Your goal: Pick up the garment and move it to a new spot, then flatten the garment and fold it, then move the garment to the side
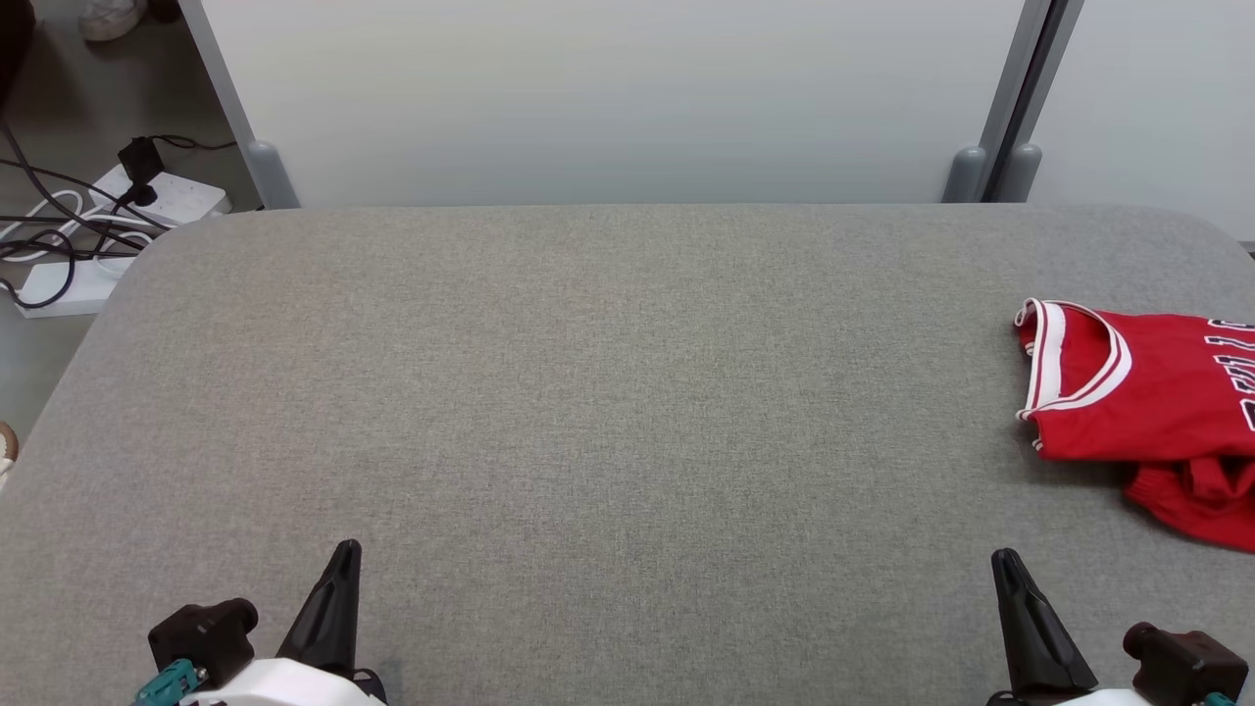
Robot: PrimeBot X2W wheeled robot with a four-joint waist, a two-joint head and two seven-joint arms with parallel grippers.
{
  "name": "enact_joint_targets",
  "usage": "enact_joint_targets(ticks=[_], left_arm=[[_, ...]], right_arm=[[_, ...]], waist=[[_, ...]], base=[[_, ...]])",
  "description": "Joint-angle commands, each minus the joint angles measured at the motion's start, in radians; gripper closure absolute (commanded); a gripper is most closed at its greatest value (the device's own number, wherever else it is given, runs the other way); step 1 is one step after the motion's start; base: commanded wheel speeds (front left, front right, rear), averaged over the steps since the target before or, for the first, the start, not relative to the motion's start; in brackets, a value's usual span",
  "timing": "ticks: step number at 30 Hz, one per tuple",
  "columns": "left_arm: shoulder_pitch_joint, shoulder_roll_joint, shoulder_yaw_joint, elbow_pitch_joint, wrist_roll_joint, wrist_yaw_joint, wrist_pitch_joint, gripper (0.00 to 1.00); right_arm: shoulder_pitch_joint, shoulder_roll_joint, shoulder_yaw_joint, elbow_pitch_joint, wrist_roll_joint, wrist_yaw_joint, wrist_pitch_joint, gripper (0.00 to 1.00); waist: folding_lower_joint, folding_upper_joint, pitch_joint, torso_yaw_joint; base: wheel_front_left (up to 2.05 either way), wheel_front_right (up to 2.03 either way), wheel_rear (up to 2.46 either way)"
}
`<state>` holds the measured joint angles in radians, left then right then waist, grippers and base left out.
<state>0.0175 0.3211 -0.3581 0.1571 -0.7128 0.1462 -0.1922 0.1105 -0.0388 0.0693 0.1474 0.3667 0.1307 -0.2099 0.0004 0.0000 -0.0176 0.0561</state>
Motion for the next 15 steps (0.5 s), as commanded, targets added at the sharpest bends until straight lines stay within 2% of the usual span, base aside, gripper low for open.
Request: enact_joint_targets(ticks=[1,15], left_arm=[[-0.044,0.006,0.033,-0.018,-0.030,-0.013,0.009,1.00],[-0.055,-0.026,0.084,-0.002,-0.140,-0.046,0.043,1.00]], right_arm=[[-0.044,-0.015,-0.007,-0.016,0.041,0.000,0.009,1.00],[-0.065,-0.022,-0.018,-0.002,0.199,0.000,0.039,1.00]], waist=[[-0.0003,0.0000,0.000,-0.001],[-0.0003,0.0000,0.003,-0.008]], base=[[0.00,0.00,0.00],[0.00,0.00,0.00]])
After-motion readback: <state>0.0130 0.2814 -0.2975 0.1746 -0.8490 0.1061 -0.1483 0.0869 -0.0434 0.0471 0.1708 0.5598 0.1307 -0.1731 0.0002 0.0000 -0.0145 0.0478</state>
